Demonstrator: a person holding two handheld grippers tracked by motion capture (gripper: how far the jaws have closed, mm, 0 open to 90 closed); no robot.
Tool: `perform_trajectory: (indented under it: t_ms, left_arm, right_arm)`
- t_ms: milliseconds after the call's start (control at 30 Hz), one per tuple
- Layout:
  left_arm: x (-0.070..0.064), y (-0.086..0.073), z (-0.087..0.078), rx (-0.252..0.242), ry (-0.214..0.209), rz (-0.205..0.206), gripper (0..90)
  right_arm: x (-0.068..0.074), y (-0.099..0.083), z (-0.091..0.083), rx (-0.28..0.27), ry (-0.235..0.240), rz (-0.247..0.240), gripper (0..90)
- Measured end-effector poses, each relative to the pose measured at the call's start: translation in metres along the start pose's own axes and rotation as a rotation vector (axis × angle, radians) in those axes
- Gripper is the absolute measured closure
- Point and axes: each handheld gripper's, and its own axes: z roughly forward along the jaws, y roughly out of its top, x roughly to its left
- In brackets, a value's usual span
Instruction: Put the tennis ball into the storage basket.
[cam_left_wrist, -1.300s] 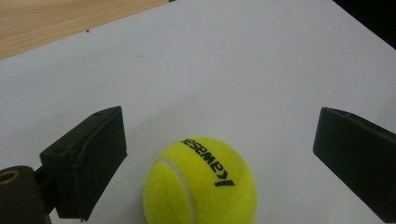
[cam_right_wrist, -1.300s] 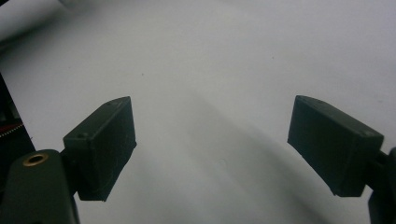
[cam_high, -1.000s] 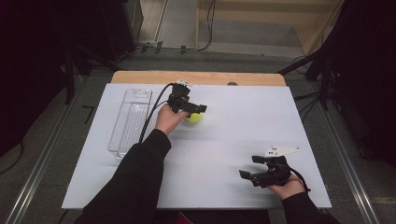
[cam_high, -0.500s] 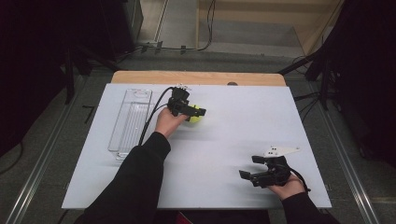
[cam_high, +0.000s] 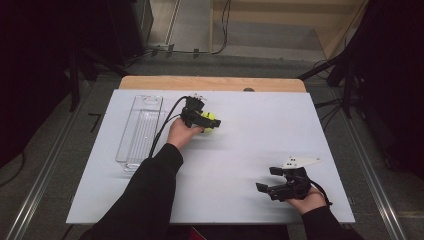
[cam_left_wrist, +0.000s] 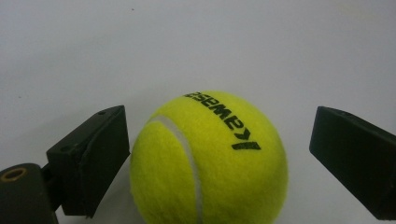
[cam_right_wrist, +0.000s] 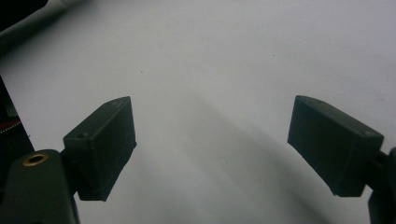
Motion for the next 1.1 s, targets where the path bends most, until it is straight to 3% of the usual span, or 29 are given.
perform_trajectory:
  t_ms: [567,833,1100]
  left_arm:
    - [0.002,-0.009,0.009,0.013,0.022,-0.006,7.0]
    - [0.002,-0.011,0.006,-0.018,0.046,0.002,24.0]
    - [0.002,-0.011,0.006,-0.015,0.042,-0.011,26.1]
  right_arm:
    - [0.0,0.0,0.0,-0.002,-0.001,0.001,13.4]
    - [0.0,0.0,-0.001,-0.004,-0.002,0.002,13.3]
    - [0.0,0.0,-0.001,-0.004,-0.001,0.002,13.3]
